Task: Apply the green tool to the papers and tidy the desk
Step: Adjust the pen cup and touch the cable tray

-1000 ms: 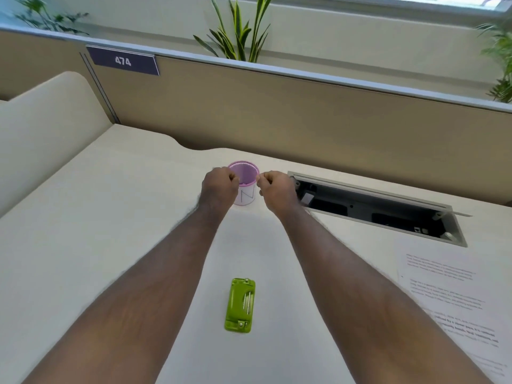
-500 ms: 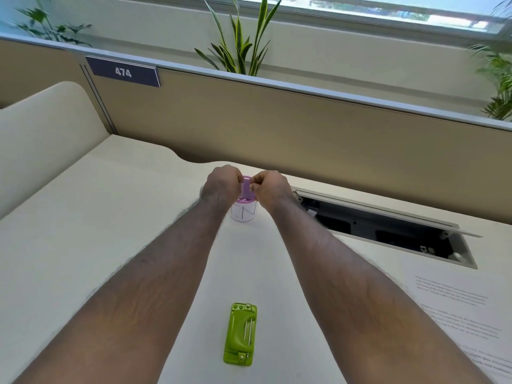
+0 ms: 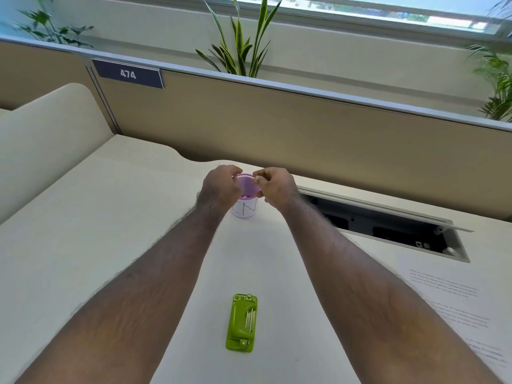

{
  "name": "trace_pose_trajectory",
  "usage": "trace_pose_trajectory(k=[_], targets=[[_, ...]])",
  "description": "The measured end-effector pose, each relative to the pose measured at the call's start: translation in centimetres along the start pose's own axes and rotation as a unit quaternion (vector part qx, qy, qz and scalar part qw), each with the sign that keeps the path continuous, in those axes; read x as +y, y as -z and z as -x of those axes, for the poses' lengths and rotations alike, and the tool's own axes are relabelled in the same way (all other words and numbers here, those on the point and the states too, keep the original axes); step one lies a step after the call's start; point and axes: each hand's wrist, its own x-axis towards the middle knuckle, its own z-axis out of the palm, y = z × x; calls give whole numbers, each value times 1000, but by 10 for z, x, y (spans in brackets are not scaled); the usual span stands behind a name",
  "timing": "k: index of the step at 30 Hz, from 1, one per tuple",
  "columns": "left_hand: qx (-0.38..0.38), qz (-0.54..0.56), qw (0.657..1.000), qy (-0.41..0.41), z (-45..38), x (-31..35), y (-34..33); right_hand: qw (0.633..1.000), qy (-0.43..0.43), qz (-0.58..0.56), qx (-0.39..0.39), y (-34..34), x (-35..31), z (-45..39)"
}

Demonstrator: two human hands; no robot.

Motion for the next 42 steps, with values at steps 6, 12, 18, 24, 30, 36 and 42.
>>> trace_pose_trajectory(k=[6, 12, 18, 24, 30, 36, 42], targets=[[32, -5, 999, -42, 65, -28, 0, 999, 17, -38, 17, 25, 41, 70], [-59, -149, 987, -29, 160, -80, -13, 995, -72, 53, 50, 42, 136, 188], [-106, -252, 962, 10, 235, -112, -27, 988, -118, 100, 19, 39, 194, 278], [-136, -254, 958, 21, 261, -121, -39, 983, -83, 156, -50, 22, 195, 301], [-115, -241, 963, 19, 263, -124, -41, 967, -70, 240, -51, 7, 178, 288], [-102, -234, 967, 17, 264, -122, -41, 948, -81, 304, -37, 1, 166, 283], [-105, -237, 966, 22, 264, -121, -40, 924, -87, 372, -31, -7, 162, 282]])
